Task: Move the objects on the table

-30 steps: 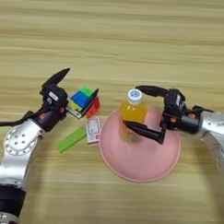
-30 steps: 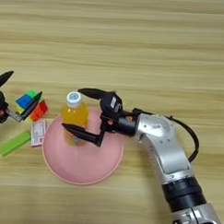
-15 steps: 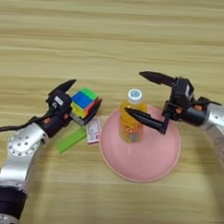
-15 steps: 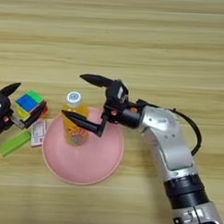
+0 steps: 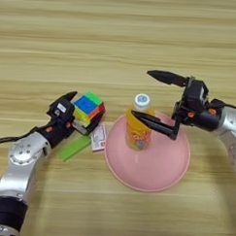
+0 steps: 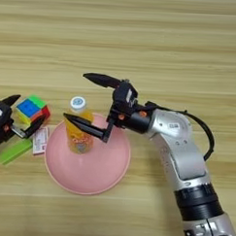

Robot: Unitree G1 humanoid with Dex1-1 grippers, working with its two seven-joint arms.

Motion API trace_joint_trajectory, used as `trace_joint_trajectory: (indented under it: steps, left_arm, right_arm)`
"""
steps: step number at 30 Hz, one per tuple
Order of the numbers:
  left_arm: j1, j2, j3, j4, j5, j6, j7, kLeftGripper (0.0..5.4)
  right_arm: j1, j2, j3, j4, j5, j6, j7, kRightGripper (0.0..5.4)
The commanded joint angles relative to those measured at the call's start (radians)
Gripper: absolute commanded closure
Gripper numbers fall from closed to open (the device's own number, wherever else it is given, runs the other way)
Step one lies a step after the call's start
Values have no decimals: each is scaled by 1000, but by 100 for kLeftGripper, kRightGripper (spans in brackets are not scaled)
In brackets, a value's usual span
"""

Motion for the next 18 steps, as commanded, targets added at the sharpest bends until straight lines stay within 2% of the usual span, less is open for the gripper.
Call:
trace_joint_trajectory:
  steps: [1,5,6,12,18]
  left_arm:
    - [-7,14,3,7,12,23,4,0]
    - [-12,16,6,15,11,44,11,0]
    - [-12,16,6,16,11,47,10,22]
    - [-13,19,4,17,10,56,6,60]
    - [-12,19,3,17,10,61,3,124]
  right_arm:
    - [-1,-11,-6,-23,8,3,-3,4]
    - [2,-13,-7,-40,14,4,-4,4]
    - [2,-13,-8,-42,15,4,-3,0]
    - [3,-15,-10,-51,19,4,-6,0]
    - [4,-17,-12,-54,21,1,-5,0]
